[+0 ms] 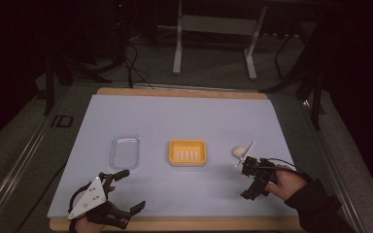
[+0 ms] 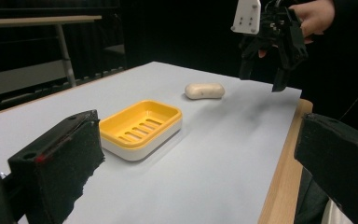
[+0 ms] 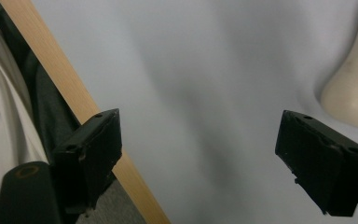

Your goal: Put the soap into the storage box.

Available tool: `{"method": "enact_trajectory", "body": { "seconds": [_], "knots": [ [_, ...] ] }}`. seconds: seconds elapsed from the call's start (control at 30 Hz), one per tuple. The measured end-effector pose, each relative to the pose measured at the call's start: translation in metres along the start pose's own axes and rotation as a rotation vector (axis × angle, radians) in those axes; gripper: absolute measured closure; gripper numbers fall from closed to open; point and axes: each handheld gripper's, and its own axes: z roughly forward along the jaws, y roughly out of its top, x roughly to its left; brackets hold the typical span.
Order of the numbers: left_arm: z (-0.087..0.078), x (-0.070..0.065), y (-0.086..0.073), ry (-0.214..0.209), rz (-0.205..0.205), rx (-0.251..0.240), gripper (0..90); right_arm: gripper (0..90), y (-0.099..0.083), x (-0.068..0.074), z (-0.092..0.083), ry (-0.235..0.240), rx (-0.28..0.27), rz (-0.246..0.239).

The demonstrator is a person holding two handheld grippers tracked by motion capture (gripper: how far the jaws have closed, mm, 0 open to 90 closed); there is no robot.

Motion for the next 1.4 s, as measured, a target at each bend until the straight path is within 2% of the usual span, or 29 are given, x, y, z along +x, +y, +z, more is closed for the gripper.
{"method": "enact_trajectory", "body": {
  "seconds": [0.13, 0.23, 0.43, 0.6, 0.93, 1.0, 1.4],
  "knots": [
    [0.000, 0.000, 0.000, -0.001, 0.000, -0.001, 1.2, 13.8, 0.001, -0.003, 0.000, 0.012, 0.033, 0.008],
    [0.000, 0.000, 0.000, -0.001, 0.000, -0.002, 1.1, 13.9, 0.002, -0.004, 0.001, 0.029, 0.084, 0.011],
    [0.000, 0.000, 0.000, -0.001, -0.001, -0.001, 1.1, 14.3, 0.004, -0.006, 0.001, 0.061, 0.097, 0.014],
    [0.000, 0.000, 0.000, -0.001, -0.002, 0.001, 1.1, 14.0, 0.007, -0.005, 0.001, 0.062, 0.115, 0.001],
    [0.001, 0.000, 0.000, -0.002, -0.004, 0.004, 1.1, 13.1, 0.014, -0.009, -0.010, 0.044, 0.081, 0.002],
    [0.001, 0.000, 0.000, -0.004, -0.006, 0.002, 1.1, 13.6, 0.015, -0.015, -0.012, 0.033, 0.092, 0.011],
    [0.001, 0.000, 0.000, -0.006, -0.008, 0.003, 1.2, 13.7, 0.019, -0.032, -0.020, 0.007, 0.071, 0.041]
  ]
}}
